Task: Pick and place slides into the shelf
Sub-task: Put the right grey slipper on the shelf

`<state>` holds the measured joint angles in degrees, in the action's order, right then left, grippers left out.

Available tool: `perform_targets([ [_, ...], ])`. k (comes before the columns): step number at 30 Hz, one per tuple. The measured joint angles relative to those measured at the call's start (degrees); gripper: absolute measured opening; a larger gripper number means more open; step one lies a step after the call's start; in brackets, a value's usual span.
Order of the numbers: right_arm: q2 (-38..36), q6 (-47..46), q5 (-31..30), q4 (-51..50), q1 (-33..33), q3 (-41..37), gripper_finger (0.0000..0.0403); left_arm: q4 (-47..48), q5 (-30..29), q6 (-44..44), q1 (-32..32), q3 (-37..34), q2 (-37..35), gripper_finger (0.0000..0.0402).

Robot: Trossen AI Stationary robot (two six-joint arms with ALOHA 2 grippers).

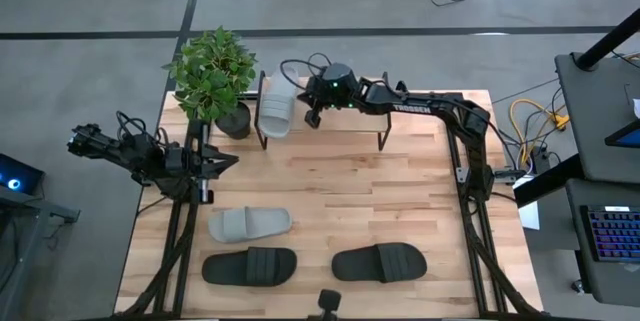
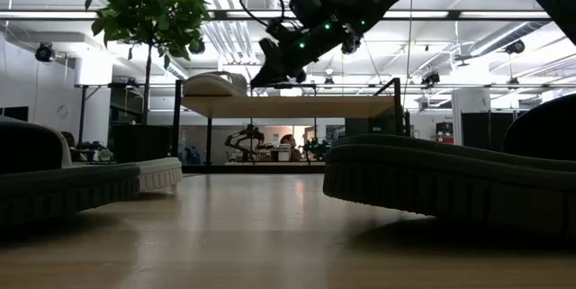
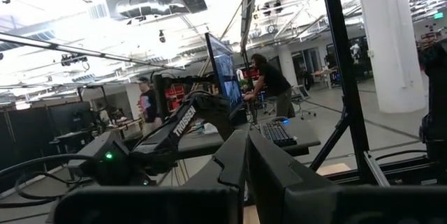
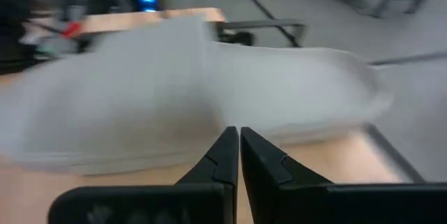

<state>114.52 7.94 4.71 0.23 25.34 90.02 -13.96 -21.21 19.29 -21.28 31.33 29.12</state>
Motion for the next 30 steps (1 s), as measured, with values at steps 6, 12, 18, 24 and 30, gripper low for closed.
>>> perform_targets([
  [6,0.9,-0.6,-1.4,0.2,2.2,0.0,0.0008,0.0,0.0,0.0,0.0,0.0,0.0,0.0000],
  [12,4.5,-1.8,-1.8,2.2,2.2,0.4,0.0008,0.0,0.0,0.0,0.0,0.0,0.0,0.0000],
  [18,5.6,-1.8,-1.8,4.1,2.2,0.8,0.0008,0.0,0.0,0.5,0.0,-0.1,0.0,0.0000],
  [24,5.6,-2.0,-1.9,6.5,2.5,0.8,0.0008,0.0,0.0,0.5,0.0,-0.1,0.1,0.0000],
  [30,5.6,-2.5,-1.8,7.8,2.6,0.8,0.0008,0.0,0.0,0.5,0.0,-0.1,0.1,0.0000],
])
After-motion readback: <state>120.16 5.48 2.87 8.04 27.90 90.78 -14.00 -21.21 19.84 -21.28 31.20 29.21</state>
